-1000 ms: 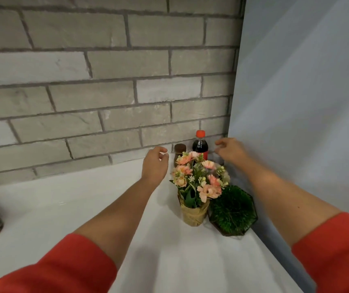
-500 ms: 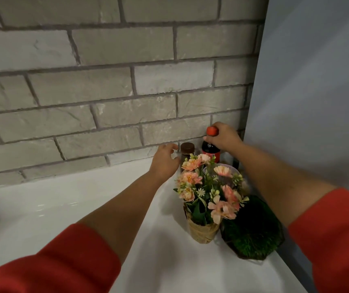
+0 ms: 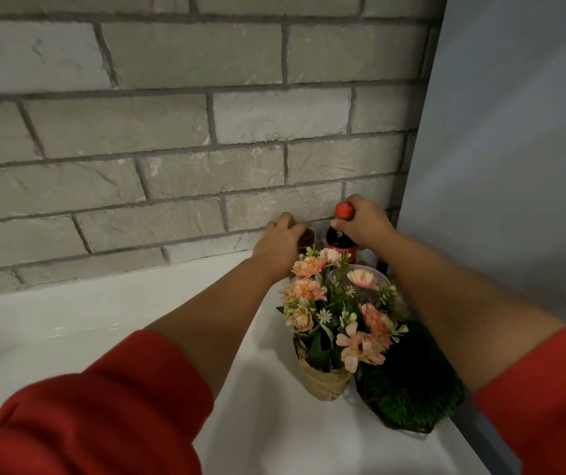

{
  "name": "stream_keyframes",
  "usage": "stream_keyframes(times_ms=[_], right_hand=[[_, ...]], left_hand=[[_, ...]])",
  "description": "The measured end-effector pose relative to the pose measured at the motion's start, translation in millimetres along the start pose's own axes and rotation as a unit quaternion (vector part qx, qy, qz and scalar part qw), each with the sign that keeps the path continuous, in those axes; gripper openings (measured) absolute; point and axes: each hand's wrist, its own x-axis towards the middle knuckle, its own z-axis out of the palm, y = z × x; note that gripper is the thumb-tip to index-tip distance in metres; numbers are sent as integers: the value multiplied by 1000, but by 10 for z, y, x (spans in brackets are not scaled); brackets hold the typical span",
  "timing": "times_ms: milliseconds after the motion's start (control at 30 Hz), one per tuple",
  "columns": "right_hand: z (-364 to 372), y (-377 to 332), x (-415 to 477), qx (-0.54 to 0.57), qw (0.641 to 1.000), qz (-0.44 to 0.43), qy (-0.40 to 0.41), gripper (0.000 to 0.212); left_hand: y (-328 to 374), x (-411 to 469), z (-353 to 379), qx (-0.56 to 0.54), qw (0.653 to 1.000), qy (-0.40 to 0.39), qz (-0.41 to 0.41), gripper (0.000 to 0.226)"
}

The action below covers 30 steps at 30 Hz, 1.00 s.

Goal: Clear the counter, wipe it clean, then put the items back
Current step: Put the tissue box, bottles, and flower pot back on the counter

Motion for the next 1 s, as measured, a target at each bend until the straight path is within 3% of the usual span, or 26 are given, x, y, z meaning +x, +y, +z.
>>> stream_keyframes(times_ms=[133,367,800,1000], right_hand=[[-5,-29,-35,-13,1000,-4,-9,49],[-18,-114,-122,-14,999,-27,-18,45],[-260,-969,-363,13,991,-137,-6,37],[-160,-1543,-727,63,984,-161,-50,33]], left_hand=[[18,-1,30,-35,999,-29,-7,63],[-100,-232,-88,-128,991,-25,-32,25],[-446,-892,-859,-120,990,35,-63,29],[-709,-1398,-1372,-76,991,47,-102,32]])
